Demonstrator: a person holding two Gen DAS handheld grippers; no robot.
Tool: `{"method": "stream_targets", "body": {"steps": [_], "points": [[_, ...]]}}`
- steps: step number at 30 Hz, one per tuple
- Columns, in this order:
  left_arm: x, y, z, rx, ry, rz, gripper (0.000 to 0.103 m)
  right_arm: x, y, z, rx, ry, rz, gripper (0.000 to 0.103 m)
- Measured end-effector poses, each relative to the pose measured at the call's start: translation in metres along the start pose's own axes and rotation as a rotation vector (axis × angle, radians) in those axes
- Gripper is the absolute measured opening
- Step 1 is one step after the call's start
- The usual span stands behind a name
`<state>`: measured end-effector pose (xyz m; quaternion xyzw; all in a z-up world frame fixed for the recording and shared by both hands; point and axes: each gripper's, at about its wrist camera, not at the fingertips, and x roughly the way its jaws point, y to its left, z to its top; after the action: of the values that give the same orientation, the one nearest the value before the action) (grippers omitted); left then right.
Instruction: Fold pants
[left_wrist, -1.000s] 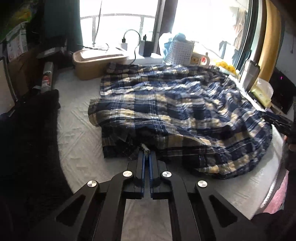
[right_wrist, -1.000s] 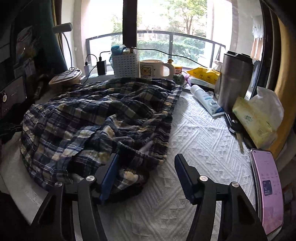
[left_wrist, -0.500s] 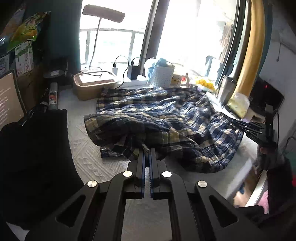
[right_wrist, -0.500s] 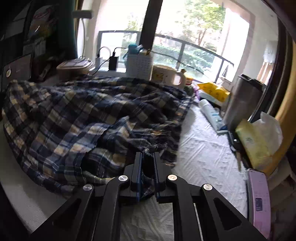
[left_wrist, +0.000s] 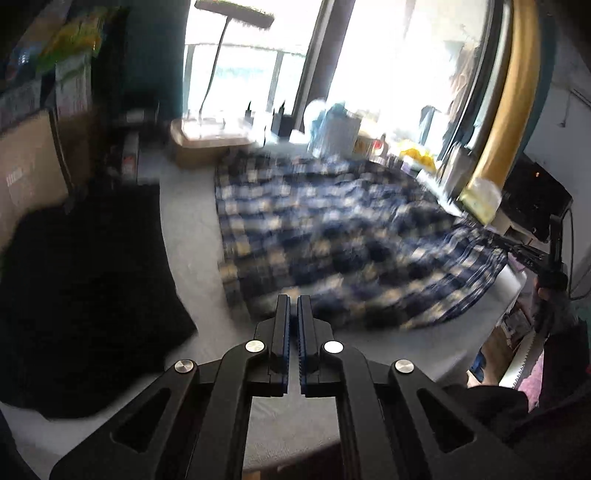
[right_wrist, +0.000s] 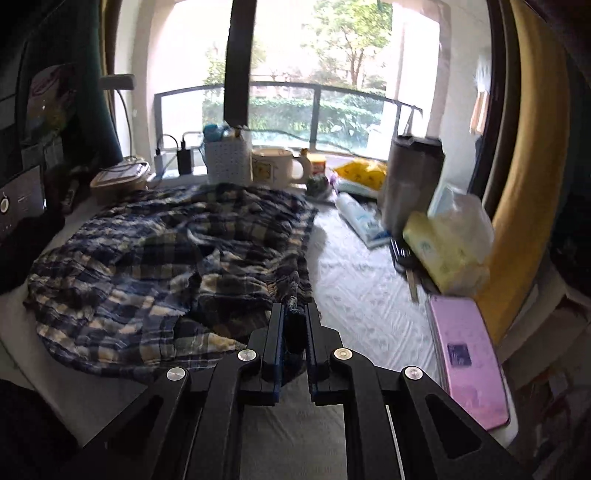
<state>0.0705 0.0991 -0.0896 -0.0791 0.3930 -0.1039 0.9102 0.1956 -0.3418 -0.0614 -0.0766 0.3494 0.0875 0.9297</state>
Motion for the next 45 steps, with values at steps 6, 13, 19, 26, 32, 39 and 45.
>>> {"method": "stream_targets", "body": {"steps": [6, 13, 19, 26, 32, 39, 45], "points": [[0.042, 0.009, -0.013, 0.004, 0.039, 0.041, 0.064, 0.016, -0.015, -0.019, 0.063, 0.042, -0.030, 0.010], [0.068, 0.006, 0.002, -0.008, 0.043, -0.020, 0.064, 0.021, -0.014, -0.020, 0.057, 0.038, -0.035, 0.010], [0.068, 0.003, 0.025, -0.046, -0.004, -0.139, 0.004, 0.022, -0.014, -0.016, 0.050, 0.025, -0.036, 0.010], [0.062, 0.000, 0.086, -0.021, -0.114, -0.195, 0.004, 0.023, -0.013, 0.008, 0.050, -0.051, -0.035, 0.010], [0.098, 0.010, 0.121, -0.035, -0.033, -0.205, 0.007, 0.044, -0.019, 0.028, 0.093, -0.076, -0.046, 0.010], [0.100, 0.030, 0.094, -0.042, 0.050, -0.117, 0.069, 0.071, -0.035, 0.029, 0.146, -0.013, -0.069, 0.010], [0.080, 0.025, 0.053, 0.021, 0.071, -0.118, 0.071, 0.073, -0.036, 0.028, 0.128, 0.000, -0.081, 0.010]]}}
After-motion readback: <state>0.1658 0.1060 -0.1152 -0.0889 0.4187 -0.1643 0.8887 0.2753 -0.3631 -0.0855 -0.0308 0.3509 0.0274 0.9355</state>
